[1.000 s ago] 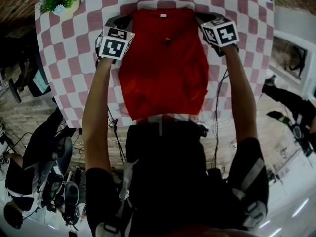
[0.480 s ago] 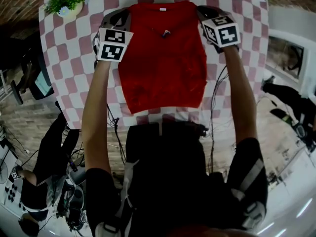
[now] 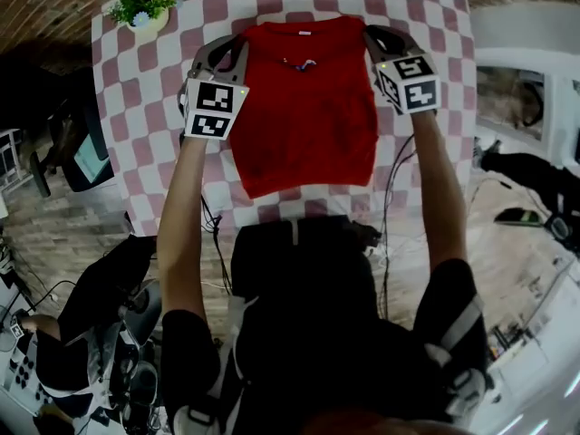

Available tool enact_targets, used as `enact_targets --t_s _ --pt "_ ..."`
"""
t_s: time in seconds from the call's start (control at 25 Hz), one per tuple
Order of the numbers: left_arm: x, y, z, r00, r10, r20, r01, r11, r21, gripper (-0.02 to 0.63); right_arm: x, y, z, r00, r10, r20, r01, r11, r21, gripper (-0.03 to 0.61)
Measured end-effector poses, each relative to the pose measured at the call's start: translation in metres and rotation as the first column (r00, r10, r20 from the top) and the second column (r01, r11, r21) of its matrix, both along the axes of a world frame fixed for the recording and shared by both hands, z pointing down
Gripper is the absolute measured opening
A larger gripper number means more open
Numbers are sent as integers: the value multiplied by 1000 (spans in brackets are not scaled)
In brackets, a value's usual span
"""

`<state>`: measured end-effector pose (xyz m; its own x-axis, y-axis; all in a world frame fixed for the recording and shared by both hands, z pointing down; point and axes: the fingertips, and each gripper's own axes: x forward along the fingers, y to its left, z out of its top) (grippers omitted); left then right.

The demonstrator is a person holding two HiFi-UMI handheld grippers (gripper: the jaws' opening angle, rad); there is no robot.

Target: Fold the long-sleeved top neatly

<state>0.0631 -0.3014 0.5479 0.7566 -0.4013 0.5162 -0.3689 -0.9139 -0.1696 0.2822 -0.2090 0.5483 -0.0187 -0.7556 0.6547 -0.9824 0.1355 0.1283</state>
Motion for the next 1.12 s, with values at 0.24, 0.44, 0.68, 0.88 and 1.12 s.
enact_targets --t_s 0.24,0.44,0.68,0.88,1.12 --pt "-29 60 -24 999 4 -54 -2 1000 28 31 -30 65 -28 998 35 -45 -30 995 95 31" --pt "-58 108 -24 998 13 -64 -11 1000 26 31 -62 113 -36 997 74 -29 -68 983 173 31" --pt "-79 154 -29 996 23 -88 -17 998 67 31 -82 161 -32 995 99 -27 -92 976 197 31" --pt "-92 187 -19 996 -4 -91 13 995 101 31 -102 189 -30 997 74 -15 -69 973 221 31" --pt "-108 226 8 996 -54 -68 60 994 95 31 -117 226 -2 1000 27 -16 -23 976 219 31"
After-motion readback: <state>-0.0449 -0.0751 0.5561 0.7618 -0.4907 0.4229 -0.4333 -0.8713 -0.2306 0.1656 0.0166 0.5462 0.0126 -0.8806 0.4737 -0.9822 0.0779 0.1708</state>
